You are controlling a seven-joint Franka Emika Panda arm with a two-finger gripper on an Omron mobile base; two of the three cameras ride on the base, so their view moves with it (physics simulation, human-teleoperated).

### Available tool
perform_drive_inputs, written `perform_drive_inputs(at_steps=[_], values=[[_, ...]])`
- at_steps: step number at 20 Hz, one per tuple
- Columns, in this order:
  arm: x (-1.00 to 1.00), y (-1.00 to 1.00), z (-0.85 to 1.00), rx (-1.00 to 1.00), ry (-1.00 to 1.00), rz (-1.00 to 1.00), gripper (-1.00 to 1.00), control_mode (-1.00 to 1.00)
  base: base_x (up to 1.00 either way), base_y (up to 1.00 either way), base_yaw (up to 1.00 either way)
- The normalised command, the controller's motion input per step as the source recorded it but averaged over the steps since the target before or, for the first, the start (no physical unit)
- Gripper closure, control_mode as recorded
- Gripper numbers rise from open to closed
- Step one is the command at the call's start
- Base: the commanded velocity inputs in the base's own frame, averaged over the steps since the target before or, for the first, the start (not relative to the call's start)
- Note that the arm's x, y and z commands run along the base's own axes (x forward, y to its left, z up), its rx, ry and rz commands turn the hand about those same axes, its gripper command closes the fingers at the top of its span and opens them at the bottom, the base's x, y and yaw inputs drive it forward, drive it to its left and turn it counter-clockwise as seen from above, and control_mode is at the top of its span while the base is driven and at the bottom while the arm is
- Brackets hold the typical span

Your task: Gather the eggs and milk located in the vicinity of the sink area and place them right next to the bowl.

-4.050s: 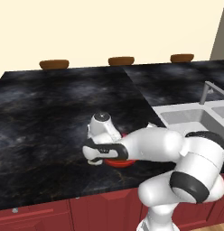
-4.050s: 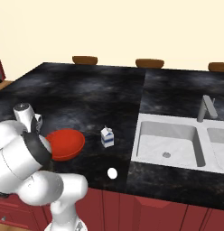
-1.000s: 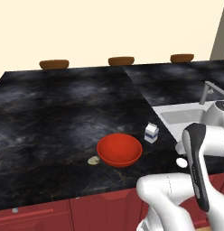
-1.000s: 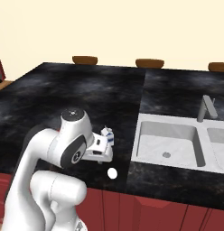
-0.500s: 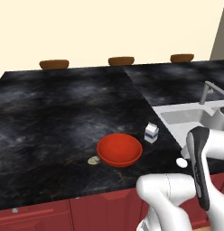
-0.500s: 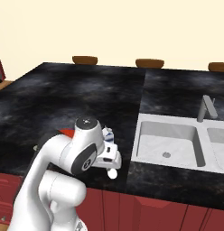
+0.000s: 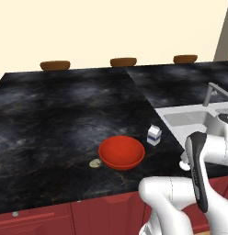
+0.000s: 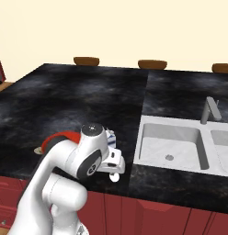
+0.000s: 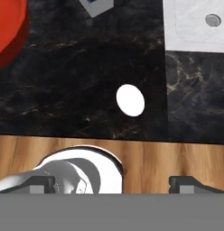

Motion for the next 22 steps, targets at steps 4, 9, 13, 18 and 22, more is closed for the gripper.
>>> perform_drive_inputs(at_steps=[4, 9, 13, 18, 22], values=[[0.27, 0.0, -0.22, 0.0, 0.0, 0.0, -1.0, -1.0, 0.0, 0.0, 0.0], [0.21, -0.05, -0.19, 0.0, 0.0, 0.0, -1.0, -1.0, 0.0, 0.0, 0.0], [0.12, -0.08, -0.22, 0.0, 0.0, 0.0, -1.0, -1.0, 0.0, 0.0, 0.0], [0.13, -0.04, -0.22, 0.0, 0.0, 0.0, -1.0, -1.0, 0.0, 0.0, 0.0], [0.14, -0.01, -0.24, 0.0, 0.0, 0.01, -1.0, -1.0, 0.0, 0.0, 0.0]])
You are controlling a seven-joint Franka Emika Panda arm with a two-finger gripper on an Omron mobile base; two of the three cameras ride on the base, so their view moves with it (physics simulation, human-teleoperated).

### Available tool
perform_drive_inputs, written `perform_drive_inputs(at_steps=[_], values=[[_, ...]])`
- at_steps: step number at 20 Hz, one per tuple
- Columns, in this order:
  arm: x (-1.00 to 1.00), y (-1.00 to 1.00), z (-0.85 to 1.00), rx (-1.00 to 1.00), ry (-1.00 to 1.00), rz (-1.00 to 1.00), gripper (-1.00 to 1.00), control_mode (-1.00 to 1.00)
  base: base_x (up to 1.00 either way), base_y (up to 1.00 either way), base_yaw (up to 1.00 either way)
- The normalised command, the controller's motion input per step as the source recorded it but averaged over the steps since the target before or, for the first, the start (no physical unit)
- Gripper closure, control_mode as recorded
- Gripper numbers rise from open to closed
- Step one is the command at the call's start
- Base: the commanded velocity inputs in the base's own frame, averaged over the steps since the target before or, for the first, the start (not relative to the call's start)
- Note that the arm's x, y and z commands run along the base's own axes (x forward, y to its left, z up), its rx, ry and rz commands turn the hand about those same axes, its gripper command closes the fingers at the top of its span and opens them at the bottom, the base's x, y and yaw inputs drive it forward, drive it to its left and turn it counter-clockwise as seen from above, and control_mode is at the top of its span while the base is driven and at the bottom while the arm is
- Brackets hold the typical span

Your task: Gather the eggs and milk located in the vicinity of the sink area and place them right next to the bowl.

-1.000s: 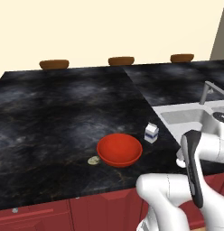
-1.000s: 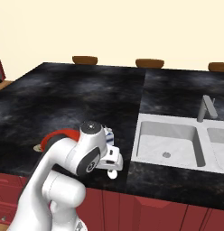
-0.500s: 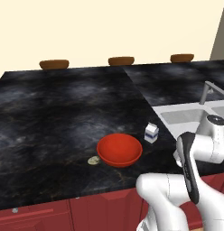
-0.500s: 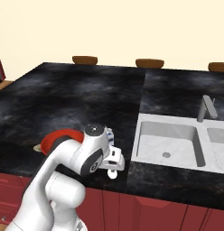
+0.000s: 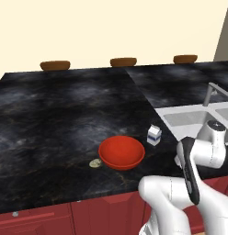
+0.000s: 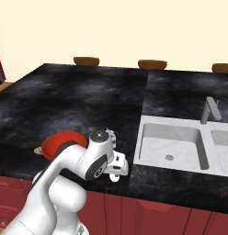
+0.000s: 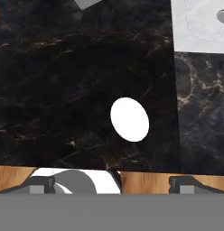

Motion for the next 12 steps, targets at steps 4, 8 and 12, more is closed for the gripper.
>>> perform_drive_inputs(at_steps=[4, 8, 12], values=[[0.16, -0.02, -0.19, 0.0, 0.0, 0.01, -1.0, -1.0, 0.0, 0.0, 0.0], [0.18, -0.09, -0.1, 0.0, 0.0, 0.01, -1.0, -1.0, 0.0, 0.0, 0.0], [0.15, -0.08, -0.08, 0.0, 0.0, 0.01, -1.0, -1.0, 0.0, 0.0, 0.0]])
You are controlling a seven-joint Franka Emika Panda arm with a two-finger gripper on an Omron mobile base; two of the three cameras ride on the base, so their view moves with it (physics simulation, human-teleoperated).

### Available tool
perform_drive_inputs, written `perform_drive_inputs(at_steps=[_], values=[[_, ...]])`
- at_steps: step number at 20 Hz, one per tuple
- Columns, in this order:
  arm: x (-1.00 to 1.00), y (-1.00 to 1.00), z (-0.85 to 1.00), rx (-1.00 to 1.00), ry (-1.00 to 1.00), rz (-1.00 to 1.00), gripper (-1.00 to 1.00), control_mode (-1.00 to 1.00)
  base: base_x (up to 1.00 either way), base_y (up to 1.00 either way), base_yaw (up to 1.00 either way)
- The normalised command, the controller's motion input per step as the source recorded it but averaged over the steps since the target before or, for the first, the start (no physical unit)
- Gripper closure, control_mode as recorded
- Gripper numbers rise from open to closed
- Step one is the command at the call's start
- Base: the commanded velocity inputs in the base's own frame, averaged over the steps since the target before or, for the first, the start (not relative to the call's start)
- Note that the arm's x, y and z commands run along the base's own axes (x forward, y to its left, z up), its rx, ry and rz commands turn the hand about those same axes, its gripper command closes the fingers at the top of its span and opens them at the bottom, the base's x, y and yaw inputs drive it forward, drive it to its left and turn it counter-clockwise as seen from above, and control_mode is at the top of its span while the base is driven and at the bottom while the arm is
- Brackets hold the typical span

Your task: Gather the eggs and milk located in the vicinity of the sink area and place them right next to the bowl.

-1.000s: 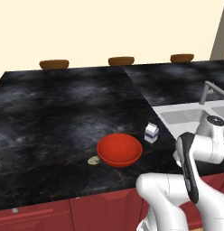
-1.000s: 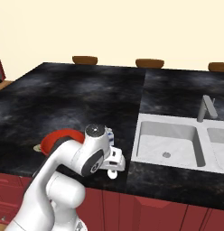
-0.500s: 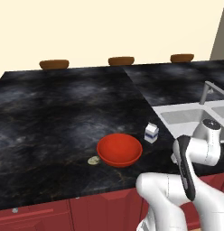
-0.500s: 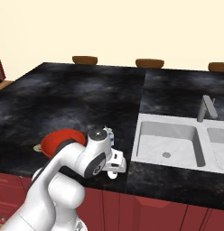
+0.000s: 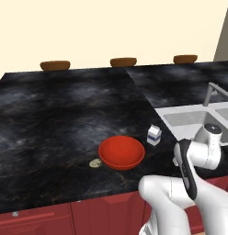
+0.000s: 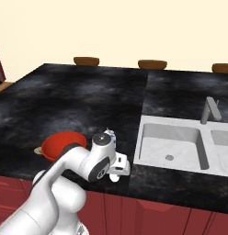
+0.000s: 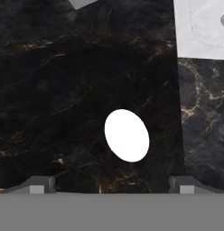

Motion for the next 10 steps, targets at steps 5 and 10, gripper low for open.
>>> perform_drive_inputs(at_steps=[5, 10], values=[[0.12, -0.04, -0.17, 0.0, 0.0, 0.01, -1.0, -1.0, 0.0, 0.0, 0.0], [0.16, -0.05, -0.16, 0.0, 0.0, 0.01, -1.0, -1.0, 0.0, 0.0, 0.0]])
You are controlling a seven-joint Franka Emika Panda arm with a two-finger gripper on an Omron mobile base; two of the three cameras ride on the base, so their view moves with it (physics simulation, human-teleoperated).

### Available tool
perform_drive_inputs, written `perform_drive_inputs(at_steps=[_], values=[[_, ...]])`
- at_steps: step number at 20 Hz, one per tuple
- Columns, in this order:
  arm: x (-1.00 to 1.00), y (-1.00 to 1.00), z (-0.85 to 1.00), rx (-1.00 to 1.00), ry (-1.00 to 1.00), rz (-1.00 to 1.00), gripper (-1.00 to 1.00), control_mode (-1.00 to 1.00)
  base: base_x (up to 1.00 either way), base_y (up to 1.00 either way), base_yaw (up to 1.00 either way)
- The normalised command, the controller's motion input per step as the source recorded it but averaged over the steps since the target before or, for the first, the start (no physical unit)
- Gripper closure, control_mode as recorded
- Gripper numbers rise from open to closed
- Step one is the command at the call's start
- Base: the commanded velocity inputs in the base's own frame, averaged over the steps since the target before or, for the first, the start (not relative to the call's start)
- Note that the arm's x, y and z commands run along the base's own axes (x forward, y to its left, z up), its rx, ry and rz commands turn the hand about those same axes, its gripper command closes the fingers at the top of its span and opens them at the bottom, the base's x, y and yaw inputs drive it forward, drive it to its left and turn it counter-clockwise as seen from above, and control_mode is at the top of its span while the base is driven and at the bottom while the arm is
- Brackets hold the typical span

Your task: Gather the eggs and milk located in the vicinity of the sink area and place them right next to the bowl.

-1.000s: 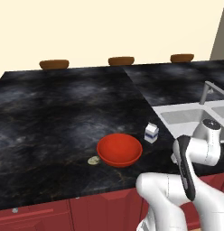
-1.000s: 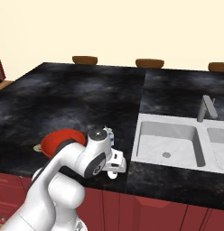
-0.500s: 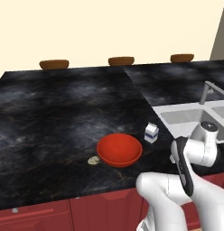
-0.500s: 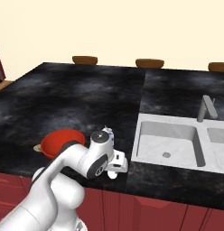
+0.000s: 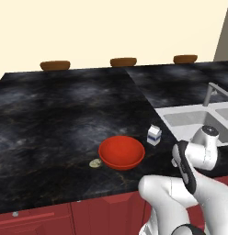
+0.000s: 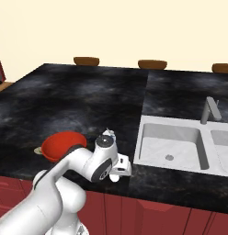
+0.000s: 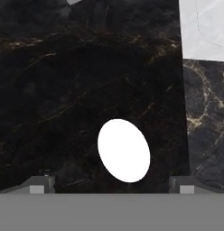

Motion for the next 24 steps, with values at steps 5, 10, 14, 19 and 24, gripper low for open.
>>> perform_drive_inputs(at_steps=[5, 10, 14, 19, 24], values=[[0.19, -0.08, -0.14, 0.0, 0.0, 0.01, -1.0, -1.0, 0.0, 0.0, 0.0], [0.05, -0.03, -0.23, 0.0, 0.0, 0.01, -1.0, -1.0, 0.0, 0.0, 0.0], [0.12, 0.0, -0.25, 0.0, 0.0, 0.01, -1.0, -1.0, 0.0, 0.0, 0.0], [0.21, 0.0, -0.27, 0.0, 0.0, 0.01, -1.0, -1.0, 0.0, 0.0, 0.0], [0.14, 0.0, -0.43, 0.0, 0.02, 0.0, -1.0, -1.0, 0.0, 0.0, 0.0]])
